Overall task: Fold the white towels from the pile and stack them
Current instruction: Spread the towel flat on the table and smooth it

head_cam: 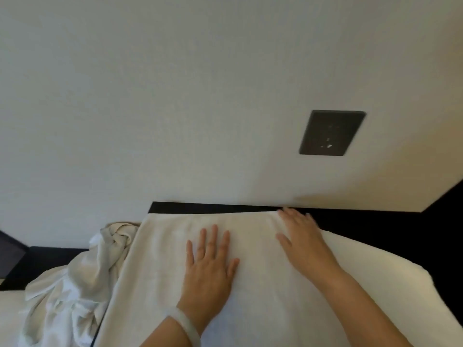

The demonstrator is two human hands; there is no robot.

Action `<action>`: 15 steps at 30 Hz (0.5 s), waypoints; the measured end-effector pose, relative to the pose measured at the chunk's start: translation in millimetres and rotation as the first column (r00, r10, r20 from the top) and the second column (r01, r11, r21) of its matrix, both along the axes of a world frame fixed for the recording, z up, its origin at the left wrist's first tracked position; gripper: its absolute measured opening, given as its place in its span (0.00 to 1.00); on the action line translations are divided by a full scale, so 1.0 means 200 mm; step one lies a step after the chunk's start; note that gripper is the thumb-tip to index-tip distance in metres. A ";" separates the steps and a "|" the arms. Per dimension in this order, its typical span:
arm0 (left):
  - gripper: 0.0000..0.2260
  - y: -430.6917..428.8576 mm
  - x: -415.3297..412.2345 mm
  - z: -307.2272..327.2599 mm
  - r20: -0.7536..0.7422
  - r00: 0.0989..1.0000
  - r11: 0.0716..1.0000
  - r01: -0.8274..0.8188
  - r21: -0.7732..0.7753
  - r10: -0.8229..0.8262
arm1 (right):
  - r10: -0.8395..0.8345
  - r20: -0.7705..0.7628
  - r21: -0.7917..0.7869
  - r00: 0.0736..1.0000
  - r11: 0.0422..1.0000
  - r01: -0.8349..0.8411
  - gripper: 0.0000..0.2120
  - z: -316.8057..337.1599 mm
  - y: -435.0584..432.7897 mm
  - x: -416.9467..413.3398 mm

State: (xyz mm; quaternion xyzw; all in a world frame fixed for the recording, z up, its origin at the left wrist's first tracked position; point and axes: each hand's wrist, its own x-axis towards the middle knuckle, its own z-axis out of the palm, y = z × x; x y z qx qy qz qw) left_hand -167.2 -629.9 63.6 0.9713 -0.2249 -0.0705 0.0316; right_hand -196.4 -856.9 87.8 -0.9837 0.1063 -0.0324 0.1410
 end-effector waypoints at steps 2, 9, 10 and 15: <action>0.29 -0.09 -0.13 0.01 -0.024 0.996 0.995 0.090 -0.036 -0.091 | -0.231 -0.130 -0.078 0.964 0.972 0.223 0.29 0.03 -0.24 -0.19; 0.35 -0.15 -0.22 0.01 -0.023 0.998 0.997 0.055 -0.049 -0.056 | -0.415 -0.147 -0.240 0.898 0.896 0.375 0.16 0.11 -0.46 -0.57; 0.38 -0.16 -0.22 0.03 -0.046 0.998 0.998 0.043 -0.045 -0.045 | -0.375 -0.054 -0.239 0.925 0.905 0.353 0.13 0.11 -0.41 -0.60; 0.40 -0.23 -0.28 0.12 0.036 0.993 0.976 0.115 -0.183 -0.110 | -0.189 0.051 -0.097 0.981 0.976 0.193 0.17 0.09 -0.17 -0.77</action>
